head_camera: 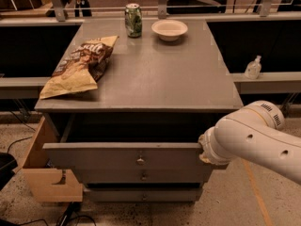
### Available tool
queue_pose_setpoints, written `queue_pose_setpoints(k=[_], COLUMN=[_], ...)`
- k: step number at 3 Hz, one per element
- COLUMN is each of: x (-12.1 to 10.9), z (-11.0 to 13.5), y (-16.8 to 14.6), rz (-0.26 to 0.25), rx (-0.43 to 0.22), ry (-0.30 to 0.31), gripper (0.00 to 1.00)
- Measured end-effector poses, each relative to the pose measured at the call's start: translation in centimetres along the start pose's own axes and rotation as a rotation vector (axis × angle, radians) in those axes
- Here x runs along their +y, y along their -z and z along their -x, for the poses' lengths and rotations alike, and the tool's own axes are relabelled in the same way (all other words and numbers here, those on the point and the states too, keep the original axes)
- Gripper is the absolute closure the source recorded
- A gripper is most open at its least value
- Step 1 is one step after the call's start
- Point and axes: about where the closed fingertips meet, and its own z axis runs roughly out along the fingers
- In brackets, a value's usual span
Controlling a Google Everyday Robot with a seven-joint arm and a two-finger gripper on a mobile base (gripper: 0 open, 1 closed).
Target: Open top drawer
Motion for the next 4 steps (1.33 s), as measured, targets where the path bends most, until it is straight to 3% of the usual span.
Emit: queue_pose_setpoints(k=[1,2,4], x=[-0.1,1.8,1.7], z=[0.0,0.7,0.7], y=[0.4,0.4,0.8], rz=[0.001,0.04,0.04], rx=[0.0,-0.027,-0.027], ry=[0.0,0.014,0.014], gripper=[1.0,1.0,1.0])
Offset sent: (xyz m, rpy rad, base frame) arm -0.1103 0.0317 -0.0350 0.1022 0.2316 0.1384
